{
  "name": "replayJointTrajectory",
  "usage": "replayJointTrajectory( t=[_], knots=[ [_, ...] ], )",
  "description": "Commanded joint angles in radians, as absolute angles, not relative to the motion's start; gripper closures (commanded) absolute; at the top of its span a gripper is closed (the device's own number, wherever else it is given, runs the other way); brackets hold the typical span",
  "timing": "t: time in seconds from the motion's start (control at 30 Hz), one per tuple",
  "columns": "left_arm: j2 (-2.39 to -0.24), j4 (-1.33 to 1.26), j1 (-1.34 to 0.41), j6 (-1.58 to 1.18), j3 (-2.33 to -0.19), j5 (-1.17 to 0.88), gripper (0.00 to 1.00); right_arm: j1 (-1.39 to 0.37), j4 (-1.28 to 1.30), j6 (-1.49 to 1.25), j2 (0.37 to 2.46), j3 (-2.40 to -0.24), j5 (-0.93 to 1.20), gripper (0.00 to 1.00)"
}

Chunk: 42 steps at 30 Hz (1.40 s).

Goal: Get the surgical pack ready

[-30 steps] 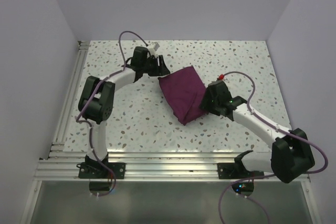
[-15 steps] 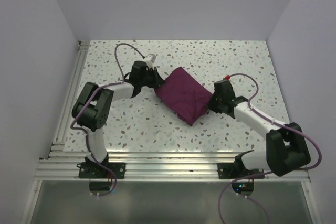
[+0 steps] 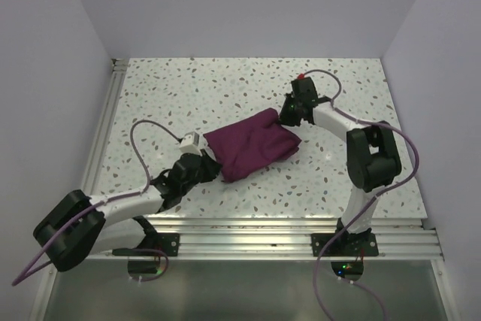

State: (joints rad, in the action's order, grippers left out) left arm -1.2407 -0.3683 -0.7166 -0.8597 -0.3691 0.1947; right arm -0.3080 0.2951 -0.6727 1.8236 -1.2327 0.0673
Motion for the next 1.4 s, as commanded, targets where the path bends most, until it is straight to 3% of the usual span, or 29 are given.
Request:
replayJointTrajectory(
  t=[0.0,0.03,0.13,0.23,0.4,0.53,0.67,0.97,1.07,1.13,1.17,1.27,1.37],
  knots=[
    [-1.117,-0.203,-0.758,-0.983,-0.275,0.359,0.81,-0.302,0.324,-0.612,1.876,-1.341,0.077,0.86],
    [-1.044,-0.155,-0.767,-0.979,-0.269,0.380,0.73,-0.301,0.334,-0.594,1.864,-1.365,0.072,0.74],
    [-0.898,0.050,-0.784,-0.965,-0.278,0.462,0.61,-0.302,0.341,-0.554,1.813,-1.358,0.051,0.52],
    [-0.795,0.156,-0.785,-0.905,-0.324,0.483,0.52,-0.302,0.328,-0.508,1.715,-1.315,0.044,0.45],
    [-0.851,0.186,-0.747,-0.727,-0.477,0.442,0.39,-0.330,0.351,-0.407,1.602,-1.276,0.171,0.37],
    [-1.015,0.111,-0.550,-0.562,-0.609,0.171,0.39,-0.400,0.425,-0.280,1.612,-1.310,0.229,0.33],
    [-1.156,0.057,-0.492,-0.483,-0.727,-0.027,0.39,-0.426,0.494,-0.204,1.702,-1.385,0.296,0.32],
    [-1.456,0.104,-0.460,-0.422,-1.009,-0.156,0.42,-0.472,0.575,-0.137,1.893,-1.514,0.285,0.26],
    [-1.488,0.115,-0.456,-0.410,-1.055,-0.124,0.42,-0.477,0.569,-0.129,1.899,-1.494,0.304,0.26],
    [-1.514,0.136,-0.451,-0.397,-1.092,-0.104,0.42,-0.477,0.562,-0.129,1.888,-1.470,0.365,0.36],
    [-1.522,0.147,-0.451,-0.396,-1.101,-0.092,0.42,-0.477,0.555,-0.130,1.864,-1.459,0.383,0.47],
    [-1.554,0.127,-0.448,-0.390,-1.112,-0.081,0.42,-0.477,0.525,-0.147,1.794,-1.408,0.455,0.66],
    [-1.585,0.051,-0.448,-0.345,-1.072,-0.046,0.42,-0.476,0.436,-0.182,1.717,-1.318,0.543,0.68]
  ],
)
